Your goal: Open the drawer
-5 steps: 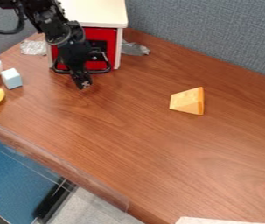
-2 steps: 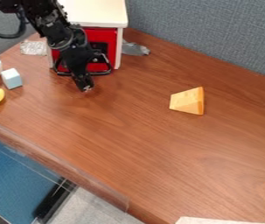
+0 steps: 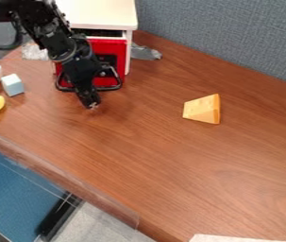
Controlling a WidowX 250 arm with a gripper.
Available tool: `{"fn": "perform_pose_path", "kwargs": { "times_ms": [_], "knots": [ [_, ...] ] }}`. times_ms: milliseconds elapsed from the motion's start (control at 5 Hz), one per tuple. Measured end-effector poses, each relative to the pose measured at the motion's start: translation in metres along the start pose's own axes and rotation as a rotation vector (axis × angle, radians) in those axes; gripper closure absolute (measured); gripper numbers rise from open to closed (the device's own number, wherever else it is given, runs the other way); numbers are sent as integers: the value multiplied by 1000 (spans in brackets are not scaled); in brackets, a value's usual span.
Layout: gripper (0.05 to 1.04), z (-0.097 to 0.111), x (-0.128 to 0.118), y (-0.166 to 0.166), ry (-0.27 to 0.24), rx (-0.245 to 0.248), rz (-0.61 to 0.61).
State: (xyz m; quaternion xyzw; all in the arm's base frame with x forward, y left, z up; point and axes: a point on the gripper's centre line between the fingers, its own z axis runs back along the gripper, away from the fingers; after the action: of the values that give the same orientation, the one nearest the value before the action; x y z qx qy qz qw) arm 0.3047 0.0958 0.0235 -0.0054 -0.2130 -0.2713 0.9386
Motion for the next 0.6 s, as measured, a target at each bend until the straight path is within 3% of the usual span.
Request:
{"fn": "perform_pose_path", "kwargs": {
  "times_ms": [600],
  "knots": [
    [833,9,-15,-29,1,-24,-45]
  ]
}}
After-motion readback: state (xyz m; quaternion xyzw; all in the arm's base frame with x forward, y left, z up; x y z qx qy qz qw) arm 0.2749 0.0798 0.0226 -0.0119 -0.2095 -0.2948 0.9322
